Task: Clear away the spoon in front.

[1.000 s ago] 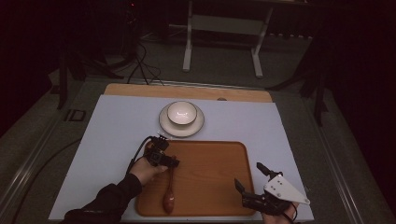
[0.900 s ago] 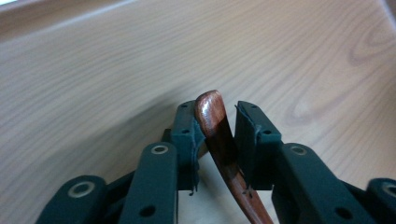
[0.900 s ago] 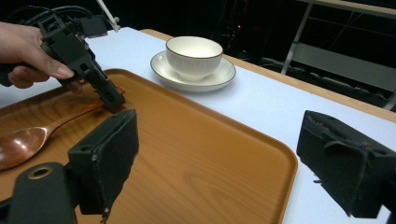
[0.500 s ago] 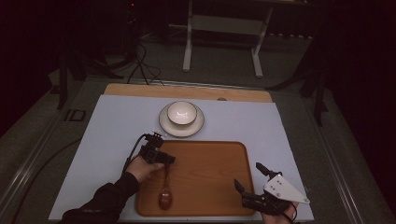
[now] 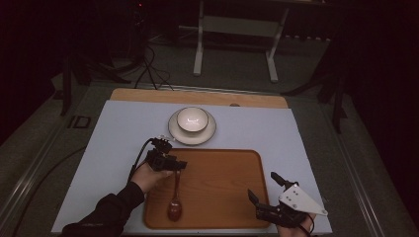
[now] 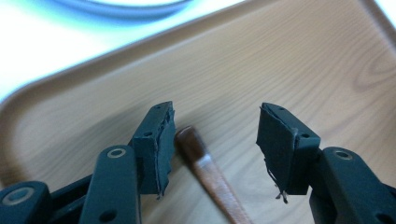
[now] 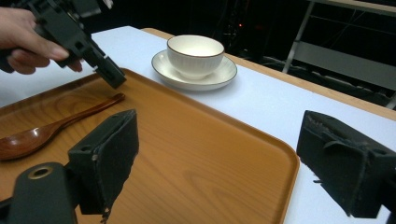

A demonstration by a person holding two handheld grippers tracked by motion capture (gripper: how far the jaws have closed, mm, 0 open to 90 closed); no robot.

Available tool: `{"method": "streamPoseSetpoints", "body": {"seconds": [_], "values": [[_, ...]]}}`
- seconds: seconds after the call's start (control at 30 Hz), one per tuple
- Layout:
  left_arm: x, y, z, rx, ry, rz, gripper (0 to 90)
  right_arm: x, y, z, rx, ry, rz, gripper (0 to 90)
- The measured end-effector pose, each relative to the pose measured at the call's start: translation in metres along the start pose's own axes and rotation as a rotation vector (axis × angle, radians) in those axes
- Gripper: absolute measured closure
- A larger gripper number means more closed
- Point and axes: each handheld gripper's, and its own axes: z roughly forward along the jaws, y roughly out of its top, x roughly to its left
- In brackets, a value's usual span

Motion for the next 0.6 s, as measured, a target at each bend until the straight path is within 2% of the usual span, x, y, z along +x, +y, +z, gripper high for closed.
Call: {"method": "streamPoseSetpoints", "body": {"seconds": [0.03, 0.07, 0.13, 0.17, 0.23, 0.33, 0.4, 0.47, 0.6], "values": [[-0.002, 0.000, -0.004, -0.025, -0.025, 0.011, 39.4, 0.000, 0.000, 0.000, 0.000, 0.000, 0.000, 12.8], [-0.004, 0.000, -0.007, -0.045, -0.025, 0.020, 35.8, 0.000, 0.000, 0.000, 0.001, 0.000, 0.001, 12.8], [-0.006, 0.001, -0.014, -0.087, -0.078, 0.036, 26.8, 0.000, 0.000, 0.000, 0.000, -0.001, 0.000, 12.8], [-0.008, 0.001, -0.017, -0.092, -0.084, 0.051, 23.3, 0.000, 0.000, 0.001, 0.002, 0.000, 0.001, 12.8], [-0.009, 0.001, -0.022, -0.114, -0.135, 0.068, 14.3, 0.001, 0.000, 0.001, 0.003, 0.000, 0.001, 12.8], [-0.012, -0.001, -0.031, -0.178, -0.171, 0.095, 11.7, 0.001, 0.000, 0.001, 0.000, -0.001, 0.000, 12.8], [-0.014, -0.002, -0.036, -0.195, -0.170, 0.130, 0.3, 0.001, 0.000, 0.000, 0.002, -0.001, 0.001, 12.8], [-0.015, -0.003, -0.043, -0.235, -0.149, 0.144, 0.0, 0.000, 0.000, 0.001, 0.003, 0.000, 0.001, 12.8], [-0.013, -0.005, -0.056, -0.297, -0.141, 0.179, 0.0, 0.001, 0.000, 0.001, 0.002, 0.000, -0.001, 12.8]]}}
